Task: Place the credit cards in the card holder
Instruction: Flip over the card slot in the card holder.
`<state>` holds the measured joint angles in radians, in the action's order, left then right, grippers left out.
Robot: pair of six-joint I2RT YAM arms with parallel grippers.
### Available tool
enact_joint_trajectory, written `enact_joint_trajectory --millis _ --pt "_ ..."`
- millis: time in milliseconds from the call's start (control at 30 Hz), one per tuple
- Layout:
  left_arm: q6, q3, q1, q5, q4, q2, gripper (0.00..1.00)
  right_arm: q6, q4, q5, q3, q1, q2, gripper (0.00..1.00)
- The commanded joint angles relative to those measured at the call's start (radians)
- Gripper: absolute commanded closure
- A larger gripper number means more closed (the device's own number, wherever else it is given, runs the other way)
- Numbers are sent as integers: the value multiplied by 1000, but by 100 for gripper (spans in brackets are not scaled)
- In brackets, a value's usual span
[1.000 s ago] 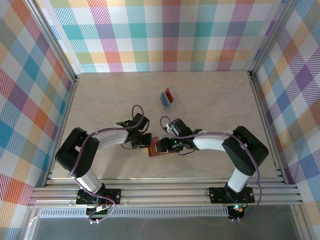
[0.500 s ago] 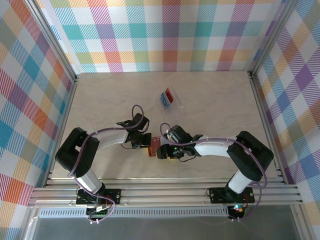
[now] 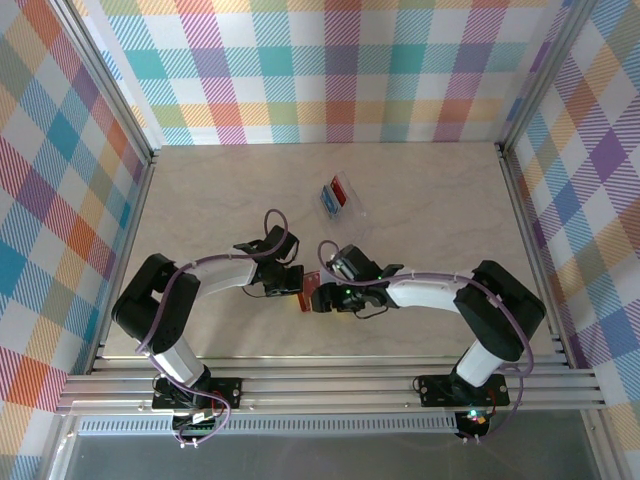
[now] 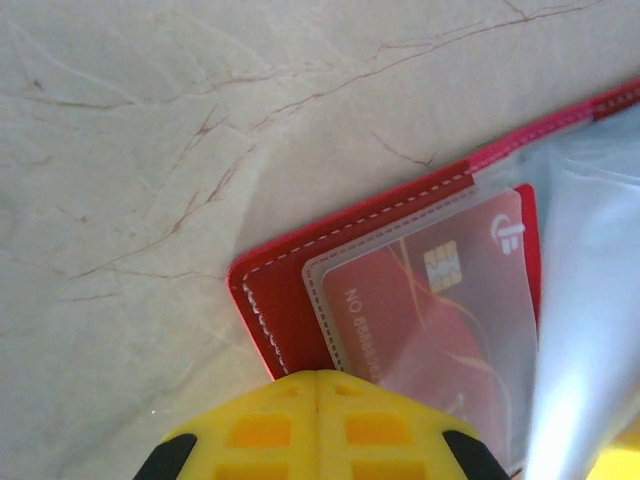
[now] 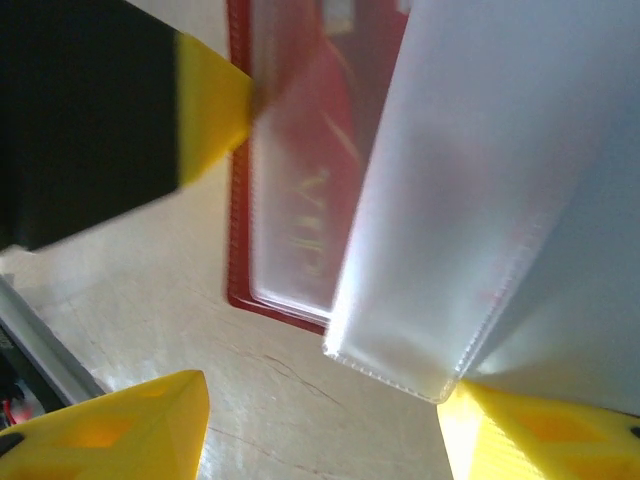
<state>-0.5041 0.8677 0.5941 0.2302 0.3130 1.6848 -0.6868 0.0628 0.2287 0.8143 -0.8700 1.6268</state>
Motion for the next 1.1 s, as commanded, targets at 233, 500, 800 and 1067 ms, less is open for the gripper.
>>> enact_joint_trajectory --millis 233,500,800,1067 --pt "6 -52 10 -16 -20 103 97 92 55 -34 135 11 52 39" --pt "6 -52 10 -9 -24 102 97 148 117 -80 170 14 65 38" --pt "1 -60 1 18 -26 93 97 171 157 -133 159 14 34 34" --pt "-5 -70 -9 34 -63 88 96 195 215 -231 195 15 37 32"
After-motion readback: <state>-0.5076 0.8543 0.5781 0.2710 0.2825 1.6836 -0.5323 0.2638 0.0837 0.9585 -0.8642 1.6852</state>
